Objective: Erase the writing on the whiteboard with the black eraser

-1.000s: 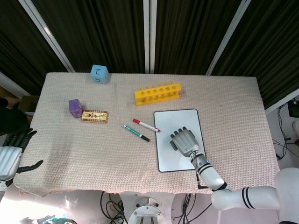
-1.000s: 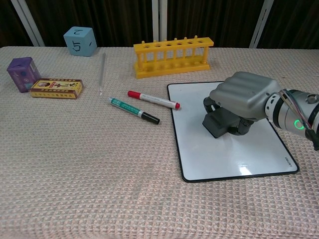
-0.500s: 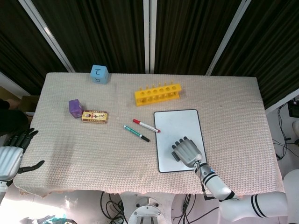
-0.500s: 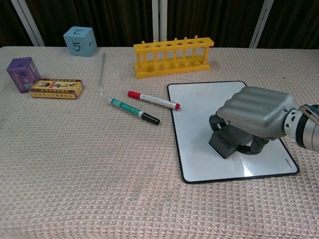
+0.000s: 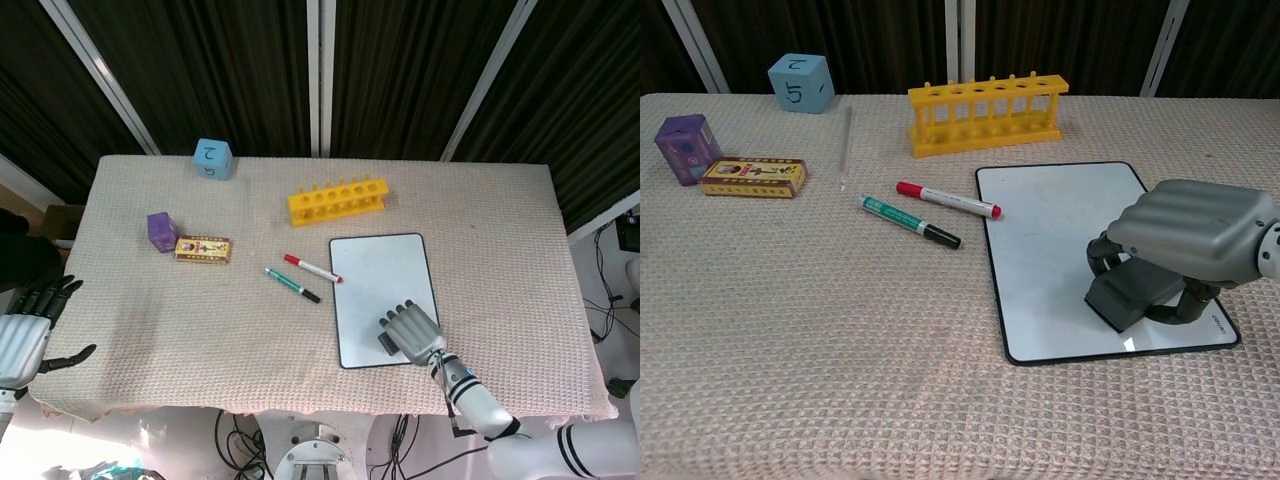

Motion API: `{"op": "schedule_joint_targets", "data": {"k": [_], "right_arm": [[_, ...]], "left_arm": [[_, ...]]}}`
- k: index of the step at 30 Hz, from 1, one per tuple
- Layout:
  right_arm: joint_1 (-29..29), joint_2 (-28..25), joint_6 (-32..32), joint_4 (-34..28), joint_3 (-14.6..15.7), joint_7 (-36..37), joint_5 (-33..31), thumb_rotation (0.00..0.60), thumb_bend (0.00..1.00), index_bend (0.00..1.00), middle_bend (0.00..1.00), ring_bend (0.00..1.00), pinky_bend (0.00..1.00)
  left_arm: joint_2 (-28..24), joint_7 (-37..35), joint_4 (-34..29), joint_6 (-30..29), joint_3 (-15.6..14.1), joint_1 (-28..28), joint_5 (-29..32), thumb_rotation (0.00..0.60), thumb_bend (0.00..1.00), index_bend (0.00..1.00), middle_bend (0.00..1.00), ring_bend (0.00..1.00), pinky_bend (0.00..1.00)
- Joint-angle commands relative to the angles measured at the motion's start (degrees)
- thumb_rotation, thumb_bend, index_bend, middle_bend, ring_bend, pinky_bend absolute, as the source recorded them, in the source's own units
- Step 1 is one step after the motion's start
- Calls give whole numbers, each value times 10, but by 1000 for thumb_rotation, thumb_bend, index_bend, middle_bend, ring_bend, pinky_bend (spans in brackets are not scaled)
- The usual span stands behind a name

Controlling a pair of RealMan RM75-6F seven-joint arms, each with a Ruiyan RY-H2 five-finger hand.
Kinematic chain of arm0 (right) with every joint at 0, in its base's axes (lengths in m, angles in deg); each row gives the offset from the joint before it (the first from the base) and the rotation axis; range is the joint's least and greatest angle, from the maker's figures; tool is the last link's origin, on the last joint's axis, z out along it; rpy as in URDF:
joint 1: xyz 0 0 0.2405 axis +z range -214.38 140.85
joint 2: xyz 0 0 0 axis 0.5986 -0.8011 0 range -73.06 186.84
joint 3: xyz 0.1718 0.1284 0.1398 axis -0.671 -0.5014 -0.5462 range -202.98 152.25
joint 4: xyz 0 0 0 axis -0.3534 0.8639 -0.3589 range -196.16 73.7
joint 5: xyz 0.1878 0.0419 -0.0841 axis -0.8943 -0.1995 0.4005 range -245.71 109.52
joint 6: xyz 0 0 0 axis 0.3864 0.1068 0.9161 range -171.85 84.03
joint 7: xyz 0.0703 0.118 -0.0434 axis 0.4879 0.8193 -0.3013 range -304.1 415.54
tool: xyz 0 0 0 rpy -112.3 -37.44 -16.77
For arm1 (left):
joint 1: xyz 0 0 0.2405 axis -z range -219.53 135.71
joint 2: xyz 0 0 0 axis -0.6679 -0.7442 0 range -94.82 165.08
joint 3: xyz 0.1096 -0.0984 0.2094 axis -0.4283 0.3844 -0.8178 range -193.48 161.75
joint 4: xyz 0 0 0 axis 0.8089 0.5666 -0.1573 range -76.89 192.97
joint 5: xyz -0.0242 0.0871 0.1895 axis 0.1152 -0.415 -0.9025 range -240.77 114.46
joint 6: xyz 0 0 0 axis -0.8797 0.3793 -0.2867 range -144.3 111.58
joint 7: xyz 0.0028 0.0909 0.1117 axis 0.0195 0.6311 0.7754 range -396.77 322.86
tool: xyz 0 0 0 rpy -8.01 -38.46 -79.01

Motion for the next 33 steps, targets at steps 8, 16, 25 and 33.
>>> {"op": "schedule_joint_targets", "data": {"k": [8,16,25,33], "right_arm": [[-43,-69,-38,106,-60,131,-11,600,477,997,764,656,709],[-60,-42,17,250,-84,213,-34,600,477,990,764,656,709],[-72,-5,46,317,-85,229,-25,600,455,853,713,634,663],[-78,-9,73,328,-91,270,8,600,175,25,42,0,0]], "left_arm": [[-2,1,-1,-7,2,0,-3,466,136,113,93,98,171],[-9,8,-13,-20,6,-4,-5,468,135,113,93,98,171],[-7,7,-11,-15,8,-1,-3,467,135,113,93,98,171],[-5,1,-6,-18,10,-1,-3,467,135,111,93,98,171]]}}
